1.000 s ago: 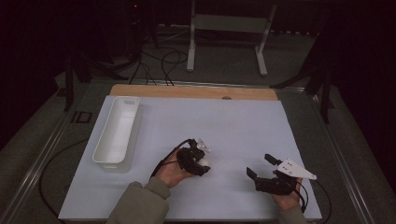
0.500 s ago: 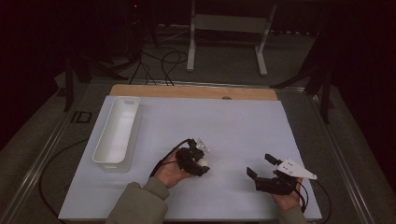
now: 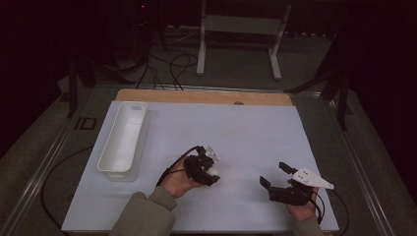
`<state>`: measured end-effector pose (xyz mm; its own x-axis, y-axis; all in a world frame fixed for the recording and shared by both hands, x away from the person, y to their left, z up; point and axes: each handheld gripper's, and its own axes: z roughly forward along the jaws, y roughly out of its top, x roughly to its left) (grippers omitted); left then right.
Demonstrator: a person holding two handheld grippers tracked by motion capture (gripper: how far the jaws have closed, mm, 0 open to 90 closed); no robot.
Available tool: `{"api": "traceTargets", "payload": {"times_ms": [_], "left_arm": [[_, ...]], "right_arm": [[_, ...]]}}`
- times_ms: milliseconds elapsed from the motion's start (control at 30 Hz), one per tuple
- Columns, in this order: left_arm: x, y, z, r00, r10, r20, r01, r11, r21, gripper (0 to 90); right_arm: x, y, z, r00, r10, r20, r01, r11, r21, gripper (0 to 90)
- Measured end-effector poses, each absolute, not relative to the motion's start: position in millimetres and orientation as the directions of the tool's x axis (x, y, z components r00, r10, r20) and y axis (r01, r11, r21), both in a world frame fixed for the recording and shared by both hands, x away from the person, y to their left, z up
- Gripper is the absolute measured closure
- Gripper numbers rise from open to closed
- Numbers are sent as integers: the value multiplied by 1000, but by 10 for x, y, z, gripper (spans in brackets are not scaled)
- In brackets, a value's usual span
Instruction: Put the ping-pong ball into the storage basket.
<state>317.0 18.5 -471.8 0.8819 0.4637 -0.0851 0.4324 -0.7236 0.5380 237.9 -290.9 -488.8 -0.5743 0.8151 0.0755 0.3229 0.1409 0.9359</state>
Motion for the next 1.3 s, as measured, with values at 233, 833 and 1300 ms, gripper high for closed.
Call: {"api": "traceTargets", "payload": {"times_ms": [233,833,1300], "left_arm": [[3168,196,-4677,885,458,-82,426,-725,541,511],[3165,232,-4594,880,468,-75,430,-722,542,511],[3161,273,-4531,878,474,-68,430,-716,550,511]], "right_arm": [[2379,-2909,-4888,-574,815,76,324,141,936,80],[2380,-2906,-4890,-573,816,77,325,140,935,80],[2380,-2909,-4889,-572,817,77,324,139,936,80]]}}
